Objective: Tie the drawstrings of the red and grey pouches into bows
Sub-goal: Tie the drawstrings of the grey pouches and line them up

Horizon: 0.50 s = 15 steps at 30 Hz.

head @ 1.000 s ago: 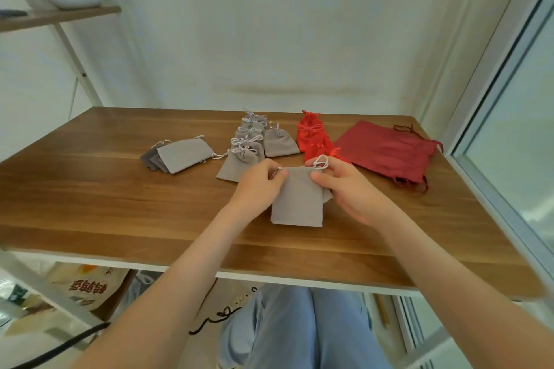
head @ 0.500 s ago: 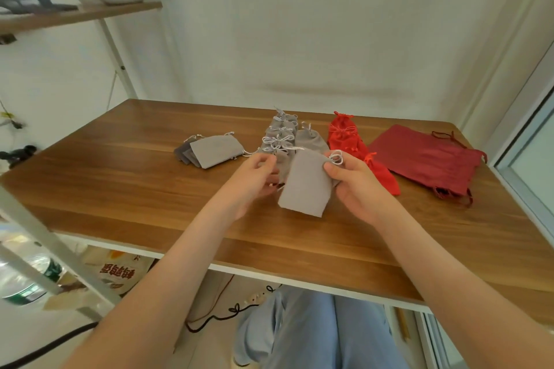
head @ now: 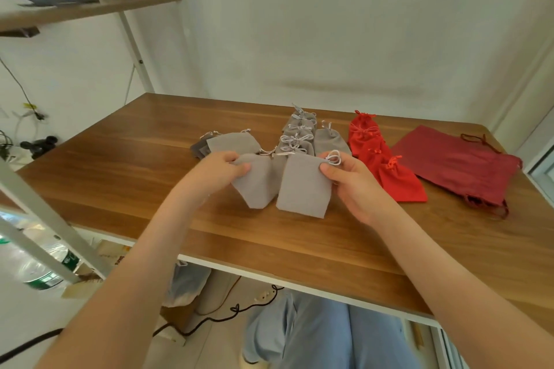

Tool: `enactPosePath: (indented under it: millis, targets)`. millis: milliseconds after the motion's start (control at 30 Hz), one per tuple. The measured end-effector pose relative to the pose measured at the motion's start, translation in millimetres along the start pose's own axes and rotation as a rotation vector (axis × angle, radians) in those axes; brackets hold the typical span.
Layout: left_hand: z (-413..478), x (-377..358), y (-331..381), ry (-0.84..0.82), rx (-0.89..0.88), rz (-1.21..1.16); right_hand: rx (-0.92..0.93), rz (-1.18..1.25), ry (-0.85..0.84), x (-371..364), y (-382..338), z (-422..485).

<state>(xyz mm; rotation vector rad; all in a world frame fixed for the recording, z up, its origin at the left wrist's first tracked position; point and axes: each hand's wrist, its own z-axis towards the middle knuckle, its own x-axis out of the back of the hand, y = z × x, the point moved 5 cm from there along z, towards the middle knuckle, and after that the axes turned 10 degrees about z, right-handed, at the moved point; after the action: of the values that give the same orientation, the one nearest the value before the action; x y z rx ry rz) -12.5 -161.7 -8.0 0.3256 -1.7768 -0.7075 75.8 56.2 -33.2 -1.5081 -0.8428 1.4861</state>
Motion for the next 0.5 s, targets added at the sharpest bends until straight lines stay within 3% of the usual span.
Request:
enactPosePath:
  millis: [100, 167, 233, 333, 400, 500]
  targets:
    - [6, 15, -8, 0.172, 0.130, 0.484, -0.016, -0.011, 0.081, 2, 5, 1]
    - [-3, 19, 9, 0.387, 0.078, 0.480, -0.012, -0.071, 0.098, 3, 5, 2]
    - [-15, 13, 38, 0.498, -0.188, 0.274, 0.003, -0.130, 0.088, 1, 3, 0]
    - [-27, -26, 74, 0.211, -0.467, 0.131, 0.015, -0.207, 0.071, 0, -4, -5]
    - [-29, -47, 81, 0.100, -0.460, 0.170, 0.032, -0.229, 0.069, 2, -10, -11]
    - [-30, -67, 85, 0.074, -0.362, 0.210, 0.074, -0.254, 0.100, 15, -18, -23]
